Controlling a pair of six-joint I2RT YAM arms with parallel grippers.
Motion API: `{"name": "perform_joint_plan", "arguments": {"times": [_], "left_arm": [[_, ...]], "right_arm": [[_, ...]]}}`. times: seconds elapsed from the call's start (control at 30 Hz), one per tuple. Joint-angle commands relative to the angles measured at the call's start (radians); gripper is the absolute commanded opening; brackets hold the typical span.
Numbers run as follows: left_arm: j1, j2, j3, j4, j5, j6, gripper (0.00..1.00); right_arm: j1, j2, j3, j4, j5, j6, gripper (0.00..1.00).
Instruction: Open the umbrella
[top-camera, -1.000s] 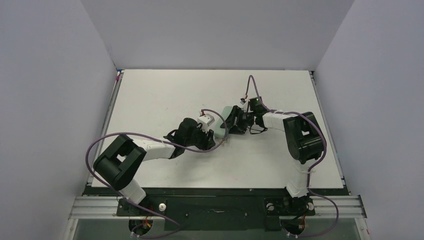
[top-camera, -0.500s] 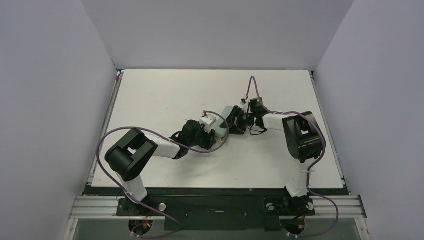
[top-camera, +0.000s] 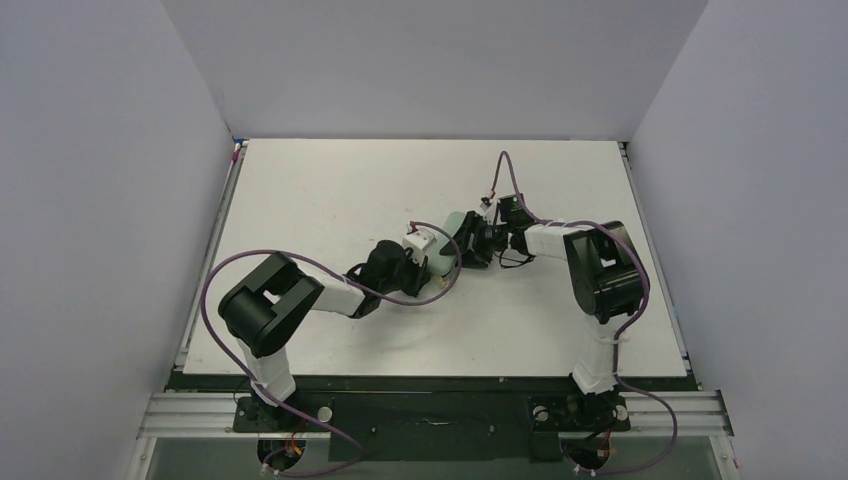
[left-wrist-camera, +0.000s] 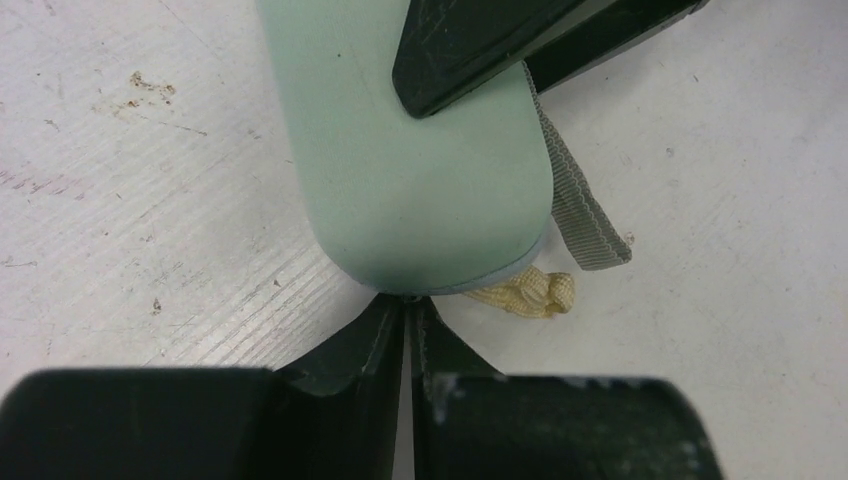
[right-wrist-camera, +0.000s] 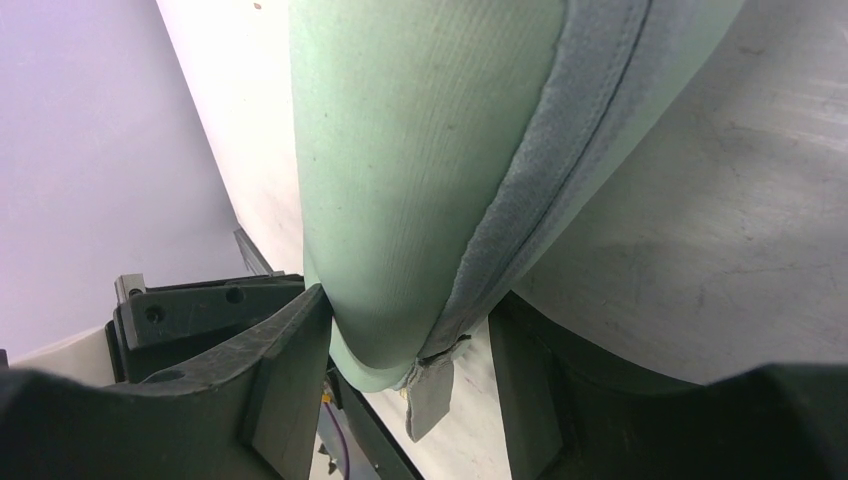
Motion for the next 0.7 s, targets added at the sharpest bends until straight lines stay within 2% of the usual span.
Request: {"name": "perform_joint_plan", "arguments": {"times": [0.0,0.17,0.4,0.67], "left_arm": [[-0.005,-0.011,0.037,0.018,0.048,-0.003,0.0],[0.026,-0.039,0.011,-0.014,0.05,0.017,0.0],[0.111,-0.049,0.011,-0.028,0.035,0.096,0.0],[0.133,-0.049,0.015,-0.003,0.064,0.245,0.0]], "right_arm": [[0.007,0.079,0.012,-0.185,0.232,-0.115,0.26],[0.018,0.096,0.07,-0.296,0.337,-0.217,0.13],[0.037,0.122,0.12,-0.403,0.401,-0.292,0.03],[0.056,0.147,0.16,-0.473,0.411,-0.38,0.0]]}}
